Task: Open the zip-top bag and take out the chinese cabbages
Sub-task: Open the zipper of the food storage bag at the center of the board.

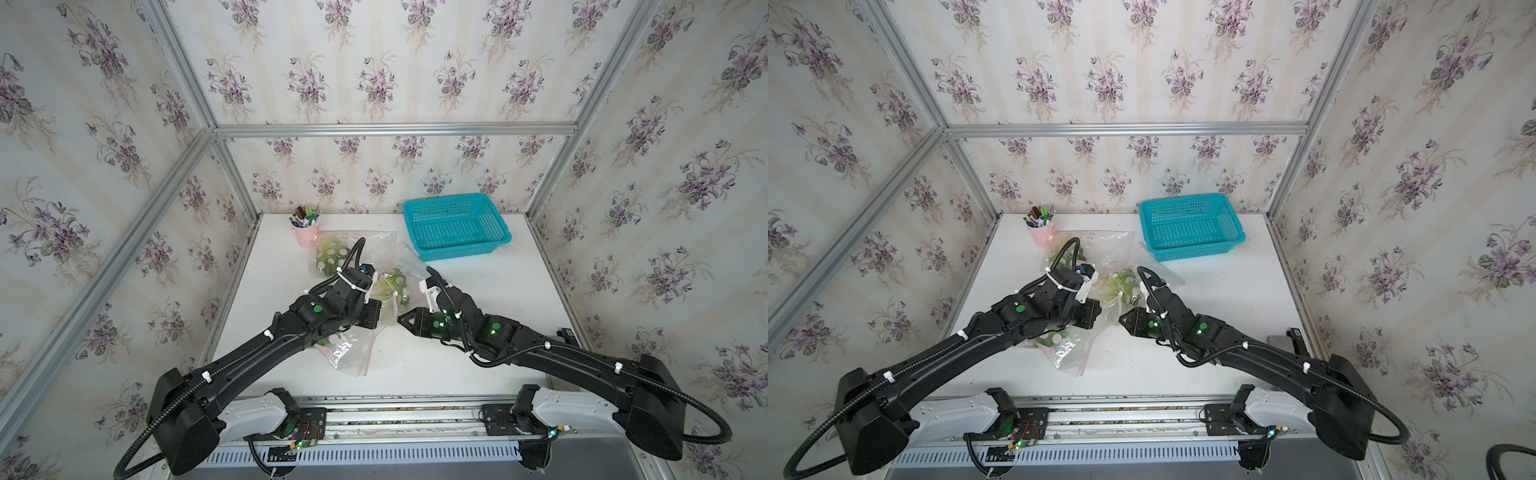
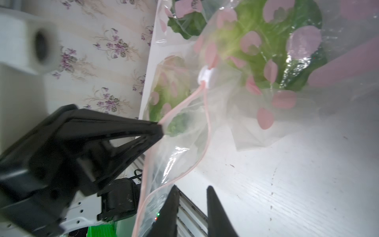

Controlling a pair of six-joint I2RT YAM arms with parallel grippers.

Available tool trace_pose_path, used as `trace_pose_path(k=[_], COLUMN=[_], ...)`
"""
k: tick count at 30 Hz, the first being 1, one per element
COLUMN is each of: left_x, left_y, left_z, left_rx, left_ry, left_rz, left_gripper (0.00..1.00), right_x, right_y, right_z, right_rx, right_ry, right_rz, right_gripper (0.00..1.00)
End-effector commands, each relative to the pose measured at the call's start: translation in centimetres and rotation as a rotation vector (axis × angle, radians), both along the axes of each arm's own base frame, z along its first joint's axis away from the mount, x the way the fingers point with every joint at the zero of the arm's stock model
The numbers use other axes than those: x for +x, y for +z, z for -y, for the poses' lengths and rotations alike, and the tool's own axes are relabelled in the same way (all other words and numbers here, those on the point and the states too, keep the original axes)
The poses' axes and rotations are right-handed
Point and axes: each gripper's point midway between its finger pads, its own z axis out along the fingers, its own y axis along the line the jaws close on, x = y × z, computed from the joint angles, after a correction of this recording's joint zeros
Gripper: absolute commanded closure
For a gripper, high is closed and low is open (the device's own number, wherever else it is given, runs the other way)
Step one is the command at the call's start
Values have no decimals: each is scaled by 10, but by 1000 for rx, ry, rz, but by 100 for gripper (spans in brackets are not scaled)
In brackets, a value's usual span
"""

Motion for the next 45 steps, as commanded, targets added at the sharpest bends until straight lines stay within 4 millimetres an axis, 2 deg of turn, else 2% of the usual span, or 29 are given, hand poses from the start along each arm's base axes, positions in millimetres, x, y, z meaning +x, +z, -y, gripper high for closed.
trace_pose_path(k=[1, 3, 5, 14, 18, 23, 27, 34, 45], left_x=[1, 1, 0, -2, -3, -4, -3, -2, -4], left_y=[2, 1, 1, 5, 4, 5, 8, 13, 18], left_z=[1, 1, 1, -1, -1, -2, -3, -2, -2], left_rx=[-1, 2, 3, -15, -16, -20, -20, -27, -24], left_ry=[4, 5, 7, 14, 16, 19, 23, 20, -1], left_rz=[4, 0, 0, 7, 4, 4, 18, 29, 38], left_gripper=[100, 100, 100, 100, 100, 100, 100, 100, 100], right_x=[-4, -8, -7, 12, 22, 25, 23, 15, 25], right_y=[19, 29, 29, 15, 10, -10, -33, -78, -105], right_z=[-1, -9, -19, -51, -56, -59, -53, -22, 13], right_rx=[22, 40, 46, 45, 34, -9, -55, -166, -280], right_ry=[21, 41, 58, 70, 58, 54, 36, -19, -85], right_rz=[54, 68, 66, 71, 69, 28, -21, -67, -40], right_gripper=[90, 97, 100, 100, 100, 100, 100, 100, 100])
